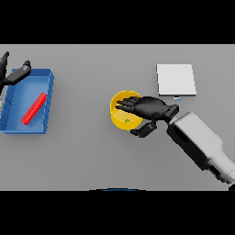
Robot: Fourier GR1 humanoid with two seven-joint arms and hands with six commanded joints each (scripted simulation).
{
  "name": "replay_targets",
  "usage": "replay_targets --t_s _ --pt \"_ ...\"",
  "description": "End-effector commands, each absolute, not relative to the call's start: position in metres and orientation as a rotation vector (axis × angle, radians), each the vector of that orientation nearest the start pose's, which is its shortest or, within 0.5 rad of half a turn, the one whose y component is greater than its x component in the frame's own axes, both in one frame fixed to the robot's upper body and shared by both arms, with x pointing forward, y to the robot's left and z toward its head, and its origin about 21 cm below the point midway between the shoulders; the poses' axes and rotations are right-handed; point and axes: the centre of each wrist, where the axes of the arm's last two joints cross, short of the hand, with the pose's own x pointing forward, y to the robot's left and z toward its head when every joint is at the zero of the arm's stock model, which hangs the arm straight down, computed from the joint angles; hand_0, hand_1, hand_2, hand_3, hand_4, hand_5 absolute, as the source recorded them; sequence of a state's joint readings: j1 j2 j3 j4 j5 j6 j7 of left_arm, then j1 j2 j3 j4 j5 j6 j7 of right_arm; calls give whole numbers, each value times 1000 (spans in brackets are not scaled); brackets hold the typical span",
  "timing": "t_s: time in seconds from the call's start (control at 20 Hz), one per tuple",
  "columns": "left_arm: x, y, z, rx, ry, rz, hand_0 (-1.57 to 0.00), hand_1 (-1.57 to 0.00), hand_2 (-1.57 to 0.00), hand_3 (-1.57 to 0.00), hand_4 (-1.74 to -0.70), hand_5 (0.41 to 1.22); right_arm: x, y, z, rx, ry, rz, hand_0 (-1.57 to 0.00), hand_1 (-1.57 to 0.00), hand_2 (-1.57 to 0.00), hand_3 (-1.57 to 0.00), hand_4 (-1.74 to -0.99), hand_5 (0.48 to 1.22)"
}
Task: Pick up the red beaker and tilt it to pour out 1 green nut into yellow bowl. Pick up the yellow bowl and place it on the metallic measuring scale.
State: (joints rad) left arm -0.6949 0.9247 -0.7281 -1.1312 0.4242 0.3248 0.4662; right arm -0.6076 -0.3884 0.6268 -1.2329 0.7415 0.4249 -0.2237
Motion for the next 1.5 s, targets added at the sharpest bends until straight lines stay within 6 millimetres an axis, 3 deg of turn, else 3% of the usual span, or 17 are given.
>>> replay_targets --t_s 0.0,0.05,0.4,0.55,0.65,0.75,0.85,0.9,1.0,1.2,1.45 --pt "364 325 121 685 -1083 -461 1 1 1 1 -798 723 344 -152 54 -225 -1342 1962 1 1 1 1 -1273 687" --pt "364 323 115 681 -1077 -461 1 1 1 1 -797 723 344 -153 53 -216 -1337 1971 1 1 1 1 -1277 692" --pt "364 320 123 693 -1088 -458 1 1 1 1 -793 729 343 -149 42 -174 -1342 1978 1 1 -15 -42 -1289 721" --pt "361 320 122 695 -1080 -475 1 1 1 1 -793 732 345 -145 39 -171 -1329 1950 1 -14 -84 -121 -1333 800" --pt "361 320 121 694 -1081 -470 1 1 1 1 -796 730 344 -143 39 -164 -1320 1960 -173 -145 -204 -243 -1396 875" --pt "360 320 122 697 -1081 -470 1 1 1 1 -793 729 346 -146 39 -156 -1319 1990 -469 -376 -379 -419 -1479 999" --pt "363 319 123 702 -1086 -465 1 1 1 1 -788 732 345 -145 38 -165 -1320 1992 -780 -649 -590 -834 -1469 1079" --pt "364 318 122 700 -1077 -464 1 1 1 1 -791 733 345 -145 39 -154 -1312 1991 -938 -806 -787 -978 -1521 1108" --pt "365 319 125 701 -1087 -463 1 1 1 1 -793 736 344 -146 41 -141 -1310 1991 -1166 -1081 -1069 -1030 -1594 1148" --pt "362 319 123 688 -1088 -471 1 1 1 1 -791 730 344 -145 49 -176 -1294 1994 -1405 -1370 -1365 -1126 -1673 1191" --pt "359 322 122 699 -1087 -477 1 1 1 1 -783 727 349 -151 71 -199 -1316 1965 -1517 -1505 -1504 -1350 -1711 1211"
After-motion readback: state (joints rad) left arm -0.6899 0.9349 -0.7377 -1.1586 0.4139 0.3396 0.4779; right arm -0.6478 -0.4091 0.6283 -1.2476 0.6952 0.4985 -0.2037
